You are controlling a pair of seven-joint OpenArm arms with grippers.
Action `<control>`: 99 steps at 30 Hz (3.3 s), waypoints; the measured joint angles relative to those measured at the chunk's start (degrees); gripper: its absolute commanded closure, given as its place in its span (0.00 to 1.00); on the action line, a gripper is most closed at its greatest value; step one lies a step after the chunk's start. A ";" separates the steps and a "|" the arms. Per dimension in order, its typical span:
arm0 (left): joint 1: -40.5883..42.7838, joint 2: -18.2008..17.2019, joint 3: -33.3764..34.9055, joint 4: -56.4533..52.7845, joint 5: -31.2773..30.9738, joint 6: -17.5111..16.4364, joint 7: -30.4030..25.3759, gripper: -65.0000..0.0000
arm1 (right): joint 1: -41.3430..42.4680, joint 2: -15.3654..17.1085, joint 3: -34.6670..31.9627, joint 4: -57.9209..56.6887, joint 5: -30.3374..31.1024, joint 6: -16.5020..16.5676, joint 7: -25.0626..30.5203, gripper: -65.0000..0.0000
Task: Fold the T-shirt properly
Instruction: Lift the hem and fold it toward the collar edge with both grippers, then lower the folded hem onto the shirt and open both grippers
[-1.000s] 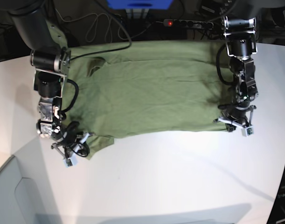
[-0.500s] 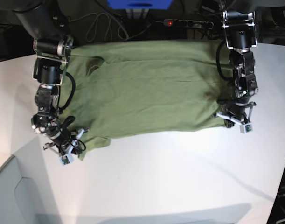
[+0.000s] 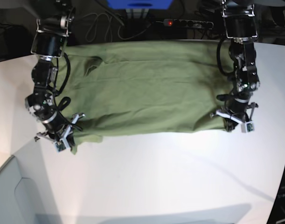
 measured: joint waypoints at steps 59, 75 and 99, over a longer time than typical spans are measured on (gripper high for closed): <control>15.78 3.87 -8.72 9.60 -0.28 -0.35 -0.50 1.00 | -21.18 0.22 4.48 16.37 6.56 0.04 0.72 1.00; 18.14 3.85 -9.05 9.92 -0.26 -0.37 -0.48 1.00 | -23.28 0.20 6.73 16.20 6.56 0.07 0.68 1.00; 21.51 5.60 -8.98 10.54 -0.28 -0.37 -0.52 1.00 | -23.39 0.20 6.84 16.20 6.58 0.04 0.35 1.00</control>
